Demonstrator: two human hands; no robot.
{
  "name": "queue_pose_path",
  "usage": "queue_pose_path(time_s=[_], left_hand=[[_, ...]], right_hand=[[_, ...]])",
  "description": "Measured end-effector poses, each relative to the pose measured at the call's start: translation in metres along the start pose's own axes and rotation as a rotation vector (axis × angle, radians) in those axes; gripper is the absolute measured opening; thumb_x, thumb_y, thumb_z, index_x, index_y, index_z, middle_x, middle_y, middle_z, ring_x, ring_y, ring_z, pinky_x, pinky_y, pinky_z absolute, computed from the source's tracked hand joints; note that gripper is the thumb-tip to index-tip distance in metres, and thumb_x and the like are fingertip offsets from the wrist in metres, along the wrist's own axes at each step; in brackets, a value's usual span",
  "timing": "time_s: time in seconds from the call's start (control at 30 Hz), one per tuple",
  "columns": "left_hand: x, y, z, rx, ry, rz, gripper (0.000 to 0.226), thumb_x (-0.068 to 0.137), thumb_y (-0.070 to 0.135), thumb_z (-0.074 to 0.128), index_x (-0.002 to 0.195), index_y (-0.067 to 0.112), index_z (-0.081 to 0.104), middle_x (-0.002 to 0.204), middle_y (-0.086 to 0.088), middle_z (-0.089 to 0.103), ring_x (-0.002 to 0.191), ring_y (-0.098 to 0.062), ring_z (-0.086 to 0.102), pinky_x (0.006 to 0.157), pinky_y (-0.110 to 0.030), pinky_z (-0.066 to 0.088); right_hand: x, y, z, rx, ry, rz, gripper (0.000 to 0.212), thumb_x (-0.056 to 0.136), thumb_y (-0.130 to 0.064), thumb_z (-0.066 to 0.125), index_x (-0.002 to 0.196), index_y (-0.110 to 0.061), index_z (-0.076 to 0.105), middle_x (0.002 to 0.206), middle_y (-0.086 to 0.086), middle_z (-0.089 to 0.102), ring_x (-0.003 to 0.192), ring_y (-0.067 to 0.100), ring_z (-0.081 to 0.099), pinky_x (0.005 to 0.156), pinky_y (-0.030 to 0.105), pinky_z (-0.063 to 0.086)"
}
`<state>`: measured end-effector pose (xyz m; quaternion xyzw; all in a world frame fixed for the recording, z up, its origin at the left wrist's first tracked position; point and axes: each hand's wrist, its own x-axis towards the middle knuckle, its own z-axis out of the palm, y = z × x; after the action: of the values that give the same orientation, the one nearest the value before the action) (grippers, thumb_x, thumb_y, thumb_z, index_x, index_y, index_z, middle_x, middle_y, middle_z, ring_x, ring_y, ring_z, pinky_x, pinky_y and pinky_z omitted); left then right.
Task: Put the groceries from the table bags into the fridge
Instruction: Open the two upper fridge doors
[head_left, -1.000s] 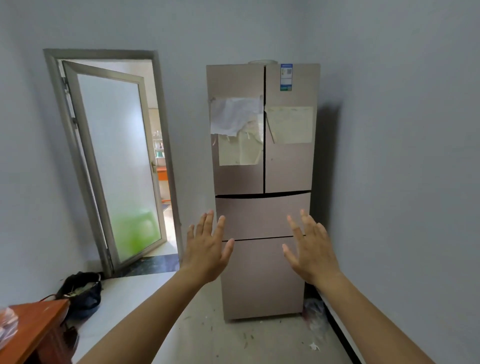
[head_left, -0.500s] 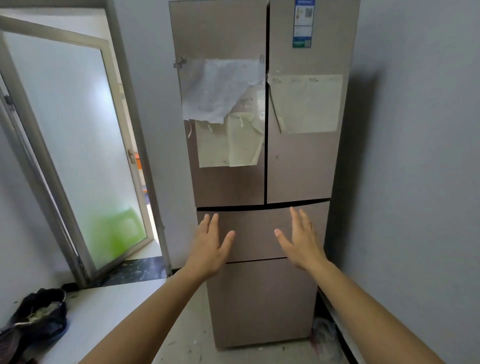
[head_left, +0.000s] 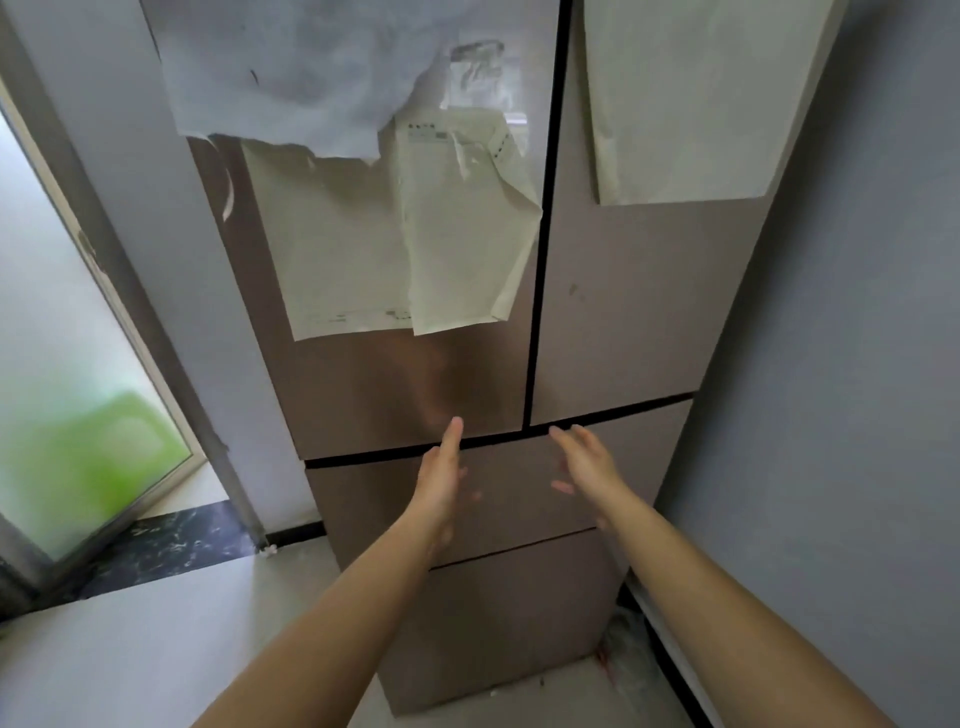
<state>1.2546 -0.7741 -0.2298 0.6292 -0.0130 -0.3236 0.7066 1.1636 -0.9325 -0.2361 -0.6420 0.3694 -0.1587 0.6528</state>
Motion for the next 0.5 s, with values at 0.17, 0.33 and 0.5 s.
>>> queue_pose_path(time_s=[0.17,0.33,0.5], left_hand=[[0.032,-0.001,0.022,-0.394,0.025,-0.026,0.097,0.081,0.08,0.048,0.157,0.028,0.017,0.156,-0.014,0.034,0.135,-0.029,0.046,0.103,-0.055,0.046],[0.039,0.006,0.034,-0.562,0.066,-0.052,0.103,0.077,0.083,0.05,0.158,0.028,0.016,0.158,-0.017,0.03,0.134,-0.031,0.047,0.104,-0.054,0.046],[0.044,0.013,0.045,-0.644,0.105,-0.041,0.099,0.077,0.08,0.054,0.157,0.032,0.02,0.16,-0.017,0.023,0.138,-0.037,0.041,0.104,-0.055,0.045]], right_hand=[[0.048,-0.007,0.017,0.464,-0.03,0.154,0.077,0.096,-0.061,0.048,0.158,-0.021,0.024,0.156,0.015,0.036,0.135,0.031,0.047,0.1,0.048,0.051],[0.069,-0.021,0.028,0.734,-0.101,0.218,0.089,0.087,-0.072,0.054,0.157,-0.024,0.028,0.161,0.015,0.029,0.143,0.031,0.039,0.111,0.048,0.041],[0.072,-0.016,0.017,0.896,-0.136,0.23,0.096,0.078,-0.059,0.072,0.152,-0.011,0.035,0.147,0.013,0.047,0.135,0.028,0.047,0.115,0.041,0.036]])
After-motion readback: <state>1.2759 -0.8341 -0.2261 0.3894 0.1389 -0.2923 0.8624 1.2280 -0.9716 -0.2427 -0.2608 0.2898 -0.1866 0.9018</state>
